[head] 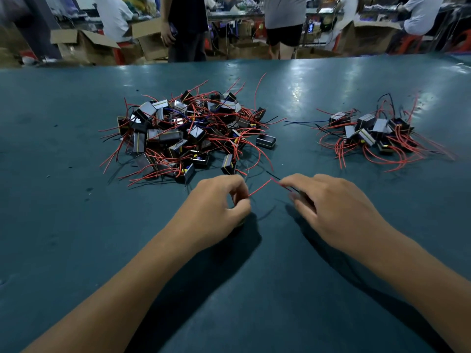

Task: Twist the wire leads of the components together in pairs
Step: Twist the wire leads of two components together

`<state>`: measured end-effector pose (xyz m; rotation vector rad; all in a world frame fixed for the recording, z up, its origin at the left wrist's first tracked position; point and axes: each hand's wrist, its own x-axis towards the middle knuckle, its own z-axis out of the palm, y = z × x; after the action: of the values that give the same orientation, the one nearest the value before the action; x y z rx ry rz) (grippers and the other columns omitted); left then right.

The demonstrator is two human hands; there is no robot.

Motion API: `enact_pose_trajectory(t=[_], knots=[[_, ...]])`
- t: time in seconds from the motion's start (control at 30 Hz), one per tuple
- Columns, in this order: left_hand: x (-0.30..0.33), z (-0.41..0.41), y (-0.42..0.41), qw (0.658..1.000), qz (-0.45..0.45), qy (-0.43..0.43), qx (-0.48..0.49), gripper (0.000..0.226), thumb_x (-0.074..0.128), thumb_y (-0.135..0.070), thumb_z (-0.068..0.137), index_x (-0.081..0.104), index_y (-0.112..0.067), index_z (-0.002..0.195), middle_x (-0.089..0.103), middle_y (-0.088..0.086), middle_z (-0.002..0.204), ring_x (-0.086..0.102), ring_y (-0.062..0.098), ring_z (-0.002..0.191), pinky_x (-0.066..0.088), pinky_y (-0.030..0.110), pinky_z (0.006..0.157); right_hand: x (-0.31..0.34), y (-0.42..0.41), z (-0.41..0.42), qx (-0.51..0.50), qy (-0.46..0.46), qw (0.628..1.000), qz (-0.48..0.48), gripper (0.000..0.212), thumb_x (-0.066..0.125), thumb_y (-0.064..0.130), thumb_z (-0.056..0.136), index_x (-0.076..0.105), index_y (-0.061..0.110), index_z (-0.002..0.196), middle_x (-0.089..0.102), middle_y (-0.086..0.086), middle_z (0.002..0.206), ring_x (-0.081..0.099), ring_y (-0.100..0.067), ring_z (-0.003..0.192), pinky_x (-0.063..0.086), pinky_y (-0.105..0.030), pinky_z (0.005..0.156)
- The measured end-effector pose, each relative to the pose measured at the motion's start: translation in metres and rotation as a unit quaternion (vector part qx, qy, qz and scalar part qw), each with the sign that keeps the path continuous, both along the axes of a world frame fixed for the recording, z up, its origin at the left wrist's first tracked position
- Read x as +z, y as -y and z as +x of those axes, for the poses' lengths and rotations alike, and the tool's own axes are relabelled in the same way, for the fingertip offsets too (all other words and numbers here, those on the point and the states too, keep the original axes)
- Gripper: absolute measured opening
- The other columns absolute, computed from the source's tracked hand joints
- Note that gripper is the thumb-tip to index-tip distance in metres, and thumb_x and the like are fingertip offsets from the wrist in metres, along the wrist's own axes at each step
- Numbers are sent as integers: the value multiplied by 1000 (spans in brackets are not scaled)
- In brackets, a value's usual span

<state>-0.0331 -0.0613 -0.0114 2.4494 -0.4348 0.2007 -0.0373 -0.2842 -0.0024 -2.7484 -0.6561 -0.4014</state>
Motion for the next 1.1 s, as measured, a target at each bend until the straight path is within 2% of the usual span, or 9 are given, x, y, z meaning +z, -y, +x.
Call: enact_pose_trajectory(t=[0.13,0.3,0.37,0.47,0.6,0.77,0.87,1.0,1.1], knots=[[0,0,-2,999,34,6,4,28,58,-47,96,59,-26,76,61,-12,73,50,-2,62,39,30,57,-1,0,1,6,-6,999,35,8,56,19,93,59,23,100,59,12,77,57,-21,71,45,-36,64],[7,-4,-10,998,11,-49,-32,8,61,-25,96,64,-32,93,62,-26,79,51,4,55,35,18,51,-5,0,5,25,-11,996,90,11,55,28,96,58,21,88,56,11,69,52,-17,66,46,-40,66],[8,-4,-11,997,-32,-64,-32,10,60,-22,95,63,-30,90,64,-18,74,51,5,53,40,22,51,-7,0,5,28,-14,993,113,19,55,32,96,61,19,83,57,10,71,53,-17,68,45,-41,68],[8,-5,-7,994,-73,-67,-38,15,58,-35,99,60,-28,86,64,-4,61,49,6,48,42,26,52,-6,0,6,28,-1,991,134,20,60,27,95,68,14,81,65,4,81,59,-16,76,45,-34,75],[9,-7,-4,991,-105,-60,-50,17,55,-33,102,64,-24,90,65,-3,62,47,5,49,41,24,52,-4,-1,3,39,3,989,144,14,67,17,92,74,9,82,69,4,95,64,-13,84,42,-13,80],[6,-6,-1,986,-136,-84,-42,20,53,-29,103,71,-26,96,59,-8,62,47,4,50,42,28,55,-4,-2,3,55,-1,988,147,9,69,13,90,75,9,84,69,4,100,63,-8,89,41,-10,83],[6,-7,-1,987,-131,-79,-49,16,57,-24,100,71,-27,94,62,-9,65,47,5,49,39,21,50,-6,-4,4,75,-23,980,184,11,70,7,89,75,12,98,71,9,95,63,-2,86,41,-4,80],[7,-8,-1,985,-147,-72,-61,14,59,-20,99,70,-26,93,68,-6,73,42,11,50,37,24,50,-9,-6,3,68,-91,955,273,17,65,12,93,71,23,105,72,12,82,69,-4,74,51,-17,71],[7,-9,0,980,-172,-74,-64,14,59,-17,99,68,-29,99,67,-4,73,40,13,48,36,25,48,-12,-7,6,55,-117,936,328,13,61,17,97,69,26,101,72,10,77,68,-8,63,52,-18,63]])
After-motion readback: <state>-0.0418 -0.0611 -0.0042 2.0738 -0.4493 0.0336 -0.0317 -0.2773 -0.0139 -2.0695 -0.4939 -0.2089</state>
